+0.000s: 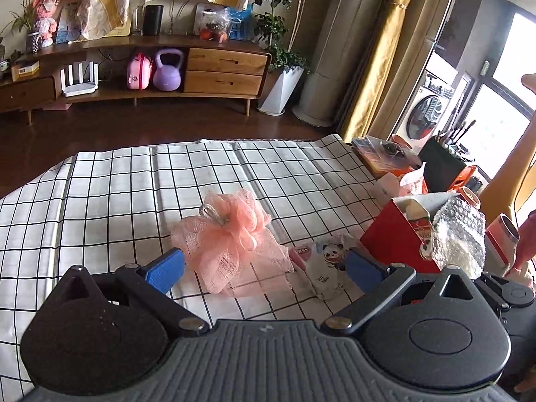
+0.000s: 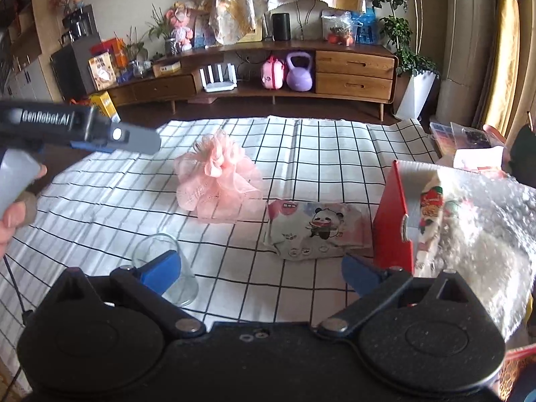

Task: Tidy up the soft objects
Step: 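Grasp the pink mesh puff with the left gripper while the right gripper grasps the panda wipes pack, then lift the pink puff and wipes pack and carry them over the red box, then lower the puff and wipes pack into the red box and open both grippers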

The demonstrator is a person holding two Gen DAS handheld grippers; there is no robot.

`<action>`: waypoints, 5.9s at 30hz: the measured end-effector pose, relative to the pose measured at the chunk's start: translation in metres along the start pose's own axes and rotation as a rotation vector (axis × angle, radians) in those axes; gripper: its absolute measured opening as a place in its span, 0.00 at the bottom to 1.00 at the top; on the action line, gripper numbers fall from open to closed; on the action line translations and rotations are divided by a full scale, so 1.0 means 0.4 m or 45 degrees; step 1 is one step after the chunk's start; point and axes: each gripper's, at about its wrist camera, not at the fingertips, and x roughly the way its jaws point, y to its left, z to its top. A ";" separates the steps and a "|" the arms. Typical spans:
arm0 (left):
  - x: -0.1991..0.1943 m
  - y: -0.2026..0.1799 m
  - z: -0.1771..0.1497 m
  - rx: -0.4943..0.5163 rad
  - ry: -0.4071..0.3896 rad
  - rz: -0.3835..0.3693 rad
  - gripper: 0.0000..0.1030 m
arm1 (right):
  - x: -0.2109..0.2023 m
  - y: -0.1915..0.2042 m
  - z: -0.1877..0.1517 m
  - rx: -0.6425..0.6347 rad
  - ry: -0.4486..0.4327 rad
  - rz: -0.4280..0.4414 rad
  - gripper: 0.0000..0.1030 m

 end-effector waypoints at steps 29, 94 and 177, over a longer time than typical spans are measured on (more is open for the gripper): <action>0.382 0.025 0.042 -0.007 0.227 0.238 1.00 | 0.361 0.010 0.058 -0.217 0.103 -0.075 0.92; -0.101 -0.240 -0.015 0.280 0.053 0.171 0.33 | -0.261 -0.104 0.024 0.146 -0.331 0.111 0.04; 0.430 -0.790 -0.043 0.399 0.256 -0.086 0.57 | -0.079 -0.699 -0.147 0.650 -0.220 -0.107 0.19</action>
